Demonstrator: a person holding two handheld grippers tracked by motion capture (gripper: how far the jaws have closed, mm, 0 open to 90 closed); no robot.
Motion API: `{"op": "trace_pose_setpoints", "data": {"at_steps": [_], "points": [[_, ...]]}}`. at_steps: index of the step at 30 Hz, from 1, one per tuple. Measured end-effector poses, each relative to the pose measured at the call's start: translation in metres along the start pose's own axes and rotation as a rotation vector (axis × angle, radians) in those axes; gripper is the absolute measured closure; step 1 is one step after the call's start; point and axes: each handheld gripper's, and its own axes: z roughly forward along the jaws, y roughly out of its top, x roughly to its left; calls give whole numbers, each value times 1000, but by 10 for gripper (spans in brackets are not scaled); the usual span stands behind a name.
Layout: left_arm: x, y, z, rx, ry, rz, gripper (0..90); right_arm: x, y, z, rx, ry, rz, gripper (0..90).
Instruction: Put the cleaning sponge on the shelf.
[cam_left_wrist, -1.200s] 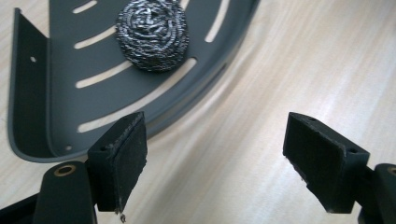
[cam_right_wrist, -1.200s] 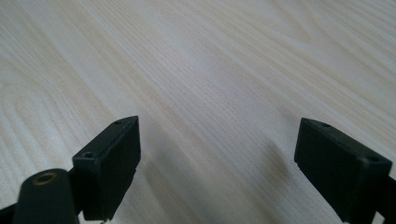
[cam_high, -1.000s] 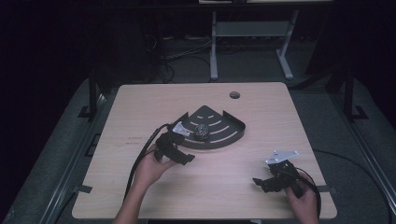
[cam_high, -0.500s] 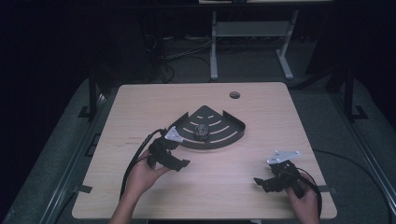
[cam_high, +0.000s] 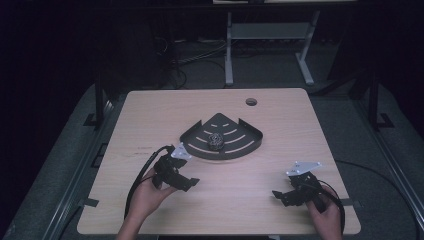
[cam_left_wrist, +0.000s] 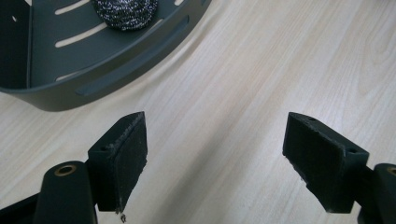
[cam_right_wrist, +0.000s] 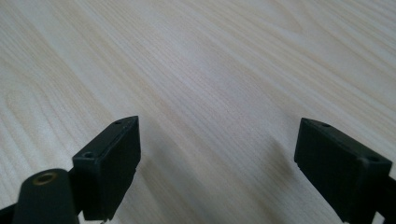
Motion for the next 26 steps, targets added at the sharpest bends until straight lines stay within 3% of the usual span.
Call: {"op": "trace_pose_setpoints", "data": {"at_steps": [26], "points": [[-15, -48, -23, -34, 30, -30, 214, 1, -2, -2, -5, -14, 5, 140]]}}
